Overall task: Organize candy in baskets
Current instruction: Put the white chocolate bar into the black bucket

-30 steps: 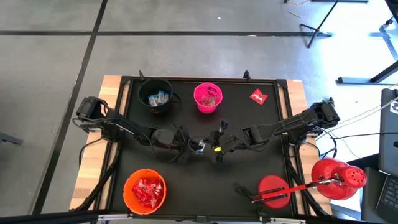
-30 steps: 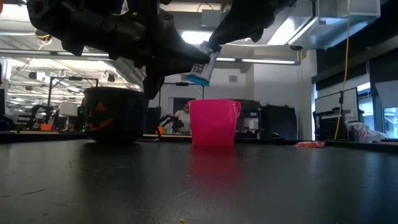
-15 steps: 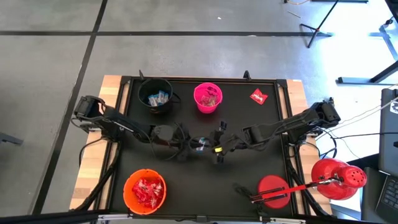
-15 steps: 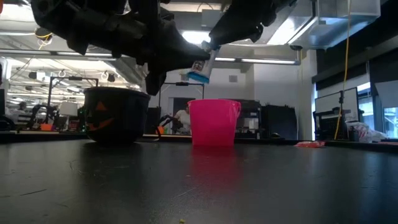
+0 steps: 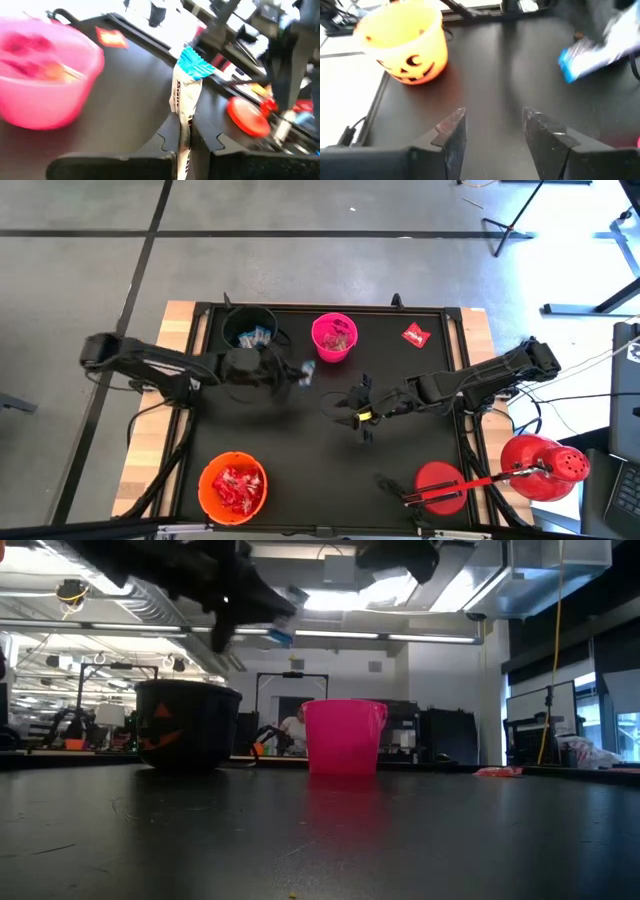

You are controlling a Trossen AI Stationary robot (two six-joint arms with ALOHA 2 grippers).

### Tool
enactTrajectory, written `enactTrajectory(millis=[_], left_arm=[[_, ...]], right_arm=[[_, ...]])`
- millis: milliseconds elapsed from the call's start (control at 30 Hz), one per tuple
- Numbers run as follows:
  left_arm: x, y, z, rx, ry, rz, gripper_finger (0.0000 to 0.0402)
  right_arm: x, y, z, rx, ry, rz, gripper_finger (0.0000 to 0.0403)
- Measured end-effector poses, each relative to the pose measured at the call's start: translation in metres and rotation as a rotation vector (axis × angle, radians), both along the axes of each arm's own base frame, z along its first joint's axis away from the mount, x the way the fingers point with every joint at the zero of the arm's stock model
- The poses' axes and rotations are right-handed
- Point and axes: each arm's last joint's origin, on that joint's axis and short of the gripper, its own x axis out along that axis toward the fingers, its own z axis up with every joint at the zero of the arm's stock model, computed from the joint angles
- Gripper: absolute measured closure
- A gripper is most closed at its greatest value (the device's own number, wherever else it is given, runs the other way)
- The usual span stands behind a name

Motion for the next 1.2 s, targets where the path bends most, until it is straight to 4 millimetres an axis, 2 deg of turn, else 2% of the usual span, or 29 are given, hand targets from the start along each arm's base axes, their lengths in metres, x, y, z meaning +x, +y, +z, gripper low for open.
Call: enactTrajectory(millis=[233, 400, 533, 733, 867, 1200], left_arm=[[-0.052, 0.030, 0.041, 0.149, -0.020, 0.271, 0.0392], [-0.088, 0.046, 0.051, 0.209, 0.050, 0.481, 0.0392], [-0.110, 0.054, 0.048, 0.210, 0.148, 0.574, 0.0392], [-0.126, 0.060, 0.033, 0.157, 0.326, 0.641, 0.0392], [-0.131, 0.063, 0.029, 0.142, 0.381, 0.670, 0.0385], [-0.132, 0.065, 0.028, 0.126, 0.378, 0.690, 0.0317]], right_arm=[[-0.003, -0.001, -0.006, 0.006, 0.072, -0.019, 0.0214], [-0.003, -0.001, -0.007, 0.006, 0.075, -0.021, 0.0214], [-0.004, -0.001, -0.007, 0.002, 0.082, -0.023, 0.0214], [-0.004, -0.001, -0.008, 0.000, 0.087, -0.024, 0.0214], [-0.004, -0.001, -0.008, 0.001, 0.087, -0.025, 0.0214], [-0.004, -0.001, -0.008, 0.002, 0.087, -0.027, 0.0214]])
